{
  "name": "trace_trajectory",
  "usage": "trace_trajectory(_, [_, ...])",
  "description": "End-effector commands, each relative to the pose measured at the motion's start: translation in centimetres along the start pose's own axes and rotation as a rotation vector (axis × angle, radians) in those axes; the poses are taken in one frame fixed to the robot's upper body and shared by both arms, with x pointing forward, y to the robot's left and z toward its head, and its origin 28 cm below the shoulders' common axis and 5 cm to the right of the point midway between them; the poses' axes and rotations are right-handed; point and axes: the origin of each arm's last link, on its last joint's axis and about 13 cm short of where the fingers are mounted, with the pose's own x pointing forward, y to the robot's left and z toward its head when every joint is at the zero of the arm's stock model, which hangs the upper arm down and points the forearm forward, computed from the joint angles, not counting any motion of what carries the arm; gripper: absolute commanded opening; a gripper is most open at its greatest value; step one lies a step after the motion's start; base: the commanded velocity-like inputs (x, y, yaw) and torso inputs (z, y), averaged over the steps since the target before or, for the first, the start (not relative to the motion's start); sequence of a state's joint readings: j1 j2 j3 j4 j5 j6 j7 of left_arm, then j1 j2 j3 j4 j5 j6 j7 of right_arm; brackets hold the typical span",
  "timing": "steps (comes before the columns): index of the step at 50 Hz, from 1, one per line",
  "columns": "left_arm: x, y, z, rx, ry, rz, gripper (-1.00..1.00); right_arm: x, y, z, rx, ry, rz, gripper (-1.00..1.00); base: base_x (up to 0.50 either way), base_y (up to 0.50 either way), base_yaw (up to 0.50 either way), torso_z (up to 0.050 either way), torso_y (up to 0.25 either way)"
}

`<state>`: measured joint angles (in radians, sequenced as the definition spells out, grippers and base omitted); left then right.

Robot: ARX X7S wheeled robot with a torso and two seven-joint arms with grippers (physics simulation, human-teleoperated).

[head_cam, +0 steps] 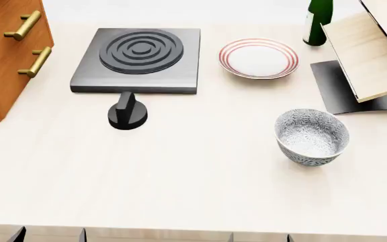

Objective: Put the bowl on the stove.

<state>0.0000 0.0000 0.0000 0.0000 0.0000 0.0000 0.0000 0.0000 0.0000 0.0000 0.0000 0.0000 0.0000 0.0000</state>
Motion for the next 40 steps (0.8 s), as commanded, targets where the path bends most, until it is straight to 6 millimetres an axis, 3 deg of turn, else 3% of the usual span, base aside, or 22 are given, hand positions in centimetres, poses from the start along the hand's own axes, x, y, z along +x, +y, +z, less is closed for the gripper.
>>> trace_trajectory(1, [0.0, 0.0, 0.0, -0.003, -0.006, -0.005, 1.00, -0.1, 0.1, -0.2, -0.008, 0.011, 0.011, 1.00, 0.00, 0.00, 0.00, 0.000, 0.000])
trace_trajectory(29, [-0.1, 0.0, 0.1, -0.015, 0.020, -0.024, 1.00, -0.2, 0.2, -0.2, -0.004, 0.037, 0.026, 1.00, 0.00, 0.00, 0.00, 0.000, 0.000])
trace_trajectory(35, [-0.1, 0.1, 0.6, -0.019, 0.010, -0.028, 1.00, 0.2, 0.2, 0.5, -0.068, 0.007, 0.030, 1.00, 0.00, 0.00, 0.00, 0.000, 0.000])
trace_trajectory(40, [0.0, 0.3, 1.4, -0.012, -0.005, -0.018, 1.00, 1.1, -0.3, 2.5, -0.070, -0.040, 0.038, 1.00, 0.00, 0.00, 0.00, 0.000, 0.000])
